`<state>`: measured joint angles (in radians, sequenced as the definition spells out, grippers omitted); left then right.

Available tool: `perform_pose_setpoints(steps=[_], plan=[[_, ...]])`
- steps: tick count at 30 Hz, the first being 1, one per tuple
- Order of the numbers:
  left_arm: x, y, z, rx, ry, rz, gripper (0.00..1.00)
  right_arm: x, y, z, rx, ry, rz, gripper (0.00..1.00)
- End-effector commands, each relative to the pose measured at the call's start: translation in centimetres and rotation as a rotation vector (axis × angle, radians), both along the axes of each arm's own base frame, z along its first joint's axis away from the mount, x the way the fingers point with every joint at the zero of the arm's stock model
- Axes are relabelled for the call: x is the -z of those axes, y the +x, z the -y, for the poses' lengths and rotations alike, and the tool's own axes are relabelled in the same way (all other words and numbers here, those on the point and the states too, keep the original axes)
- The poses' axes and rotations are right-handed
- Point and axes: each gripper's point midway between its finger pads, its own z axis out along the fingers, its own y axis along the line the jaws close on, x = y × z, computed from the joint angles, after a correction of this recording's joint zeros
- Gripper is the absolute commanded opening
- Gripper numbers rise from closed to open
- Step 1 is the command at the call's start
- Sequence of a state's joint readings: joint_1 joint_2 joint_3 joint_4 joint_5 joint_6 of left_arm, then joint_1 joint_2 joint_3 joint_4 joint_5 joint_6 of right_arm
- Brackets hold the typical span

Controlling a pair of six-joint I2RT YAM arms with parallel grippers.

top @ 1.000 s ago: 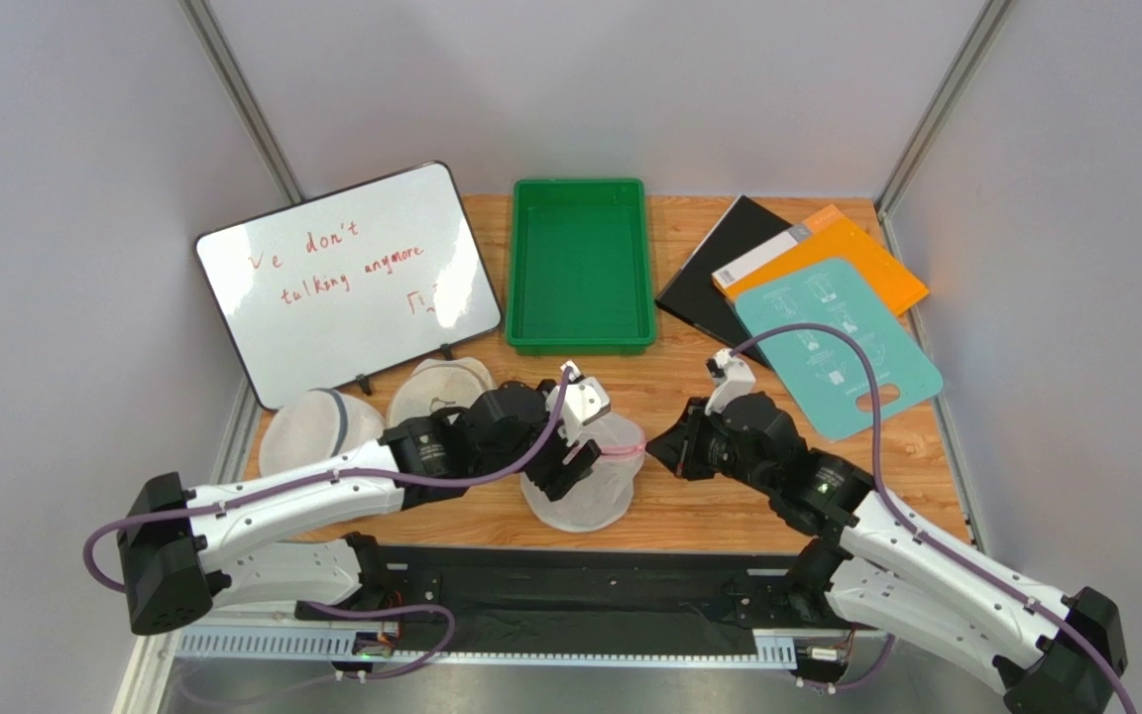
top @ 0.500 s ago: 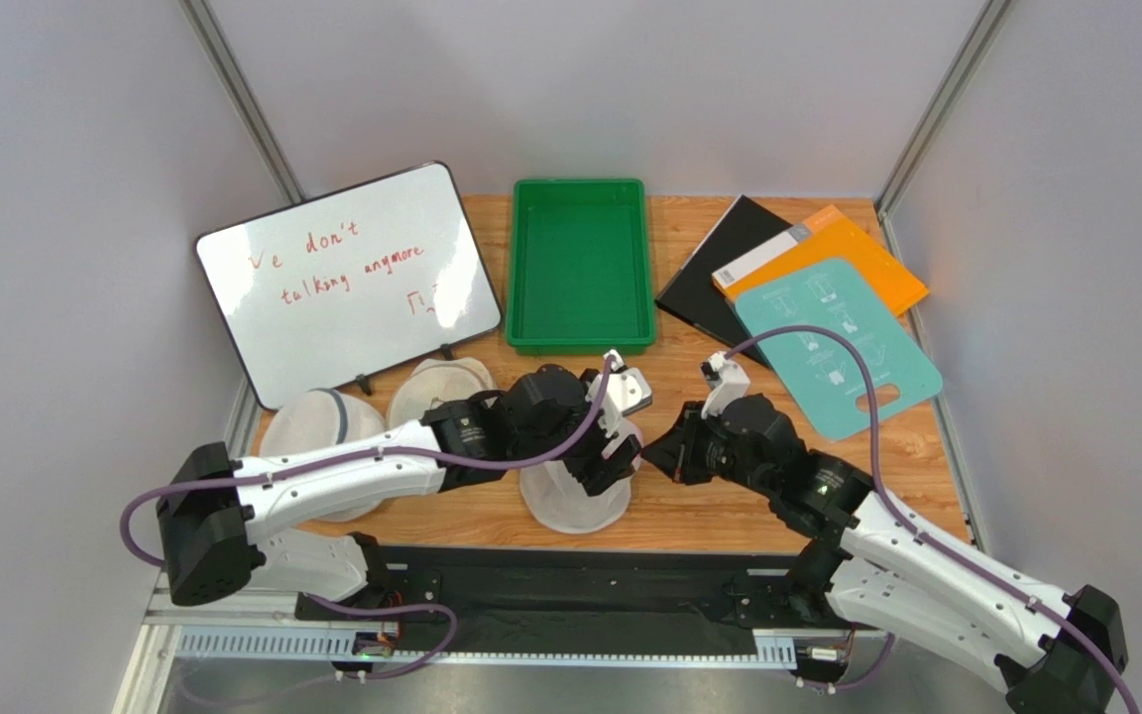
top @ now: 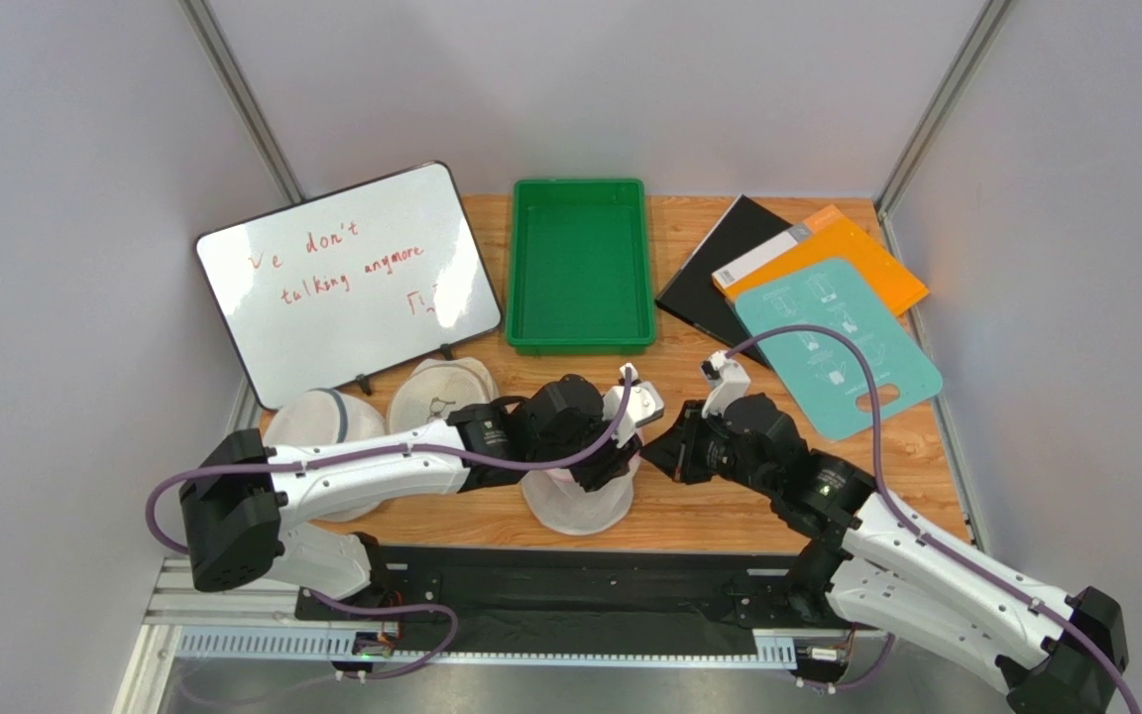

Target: Unzip the laundry bag and remove the bra

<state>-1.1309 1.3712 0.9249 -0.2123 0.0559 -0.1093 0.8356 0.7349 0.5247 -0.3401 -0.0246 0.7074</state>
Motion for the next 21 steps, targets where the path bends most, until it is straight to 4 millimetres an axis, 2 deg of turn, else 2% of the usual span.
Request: perform_pose_setpoints(steps=[1, 8, 17, 21], plan=[[-0.7, 0.5, 0.3, -0.02, -0.009, 0.022, 0.33, -2.8, 0.3, -0.7, -0.011, 0.062, 0.054, 0.0], [-0.4, 0.7, -0.2, -0.04, 0.002, 0.032, 0.0, -2.2, 0.5, -0.6, 0.0, 0.048, 0.049, 0.0], [-0.8, 0.6, -1.4, -0.052, 0.006, 0.057, 0.0, 0.2, 1.4, 0.8, 0.067, -0.043, 0.04, 0.0], [-0.9, 0.6, -2.2, -0.059, 0.01, 0.067, 0.0, 0.5, 1.8, 1.0, 0.082, -0.068, 0.046, 0.0]])
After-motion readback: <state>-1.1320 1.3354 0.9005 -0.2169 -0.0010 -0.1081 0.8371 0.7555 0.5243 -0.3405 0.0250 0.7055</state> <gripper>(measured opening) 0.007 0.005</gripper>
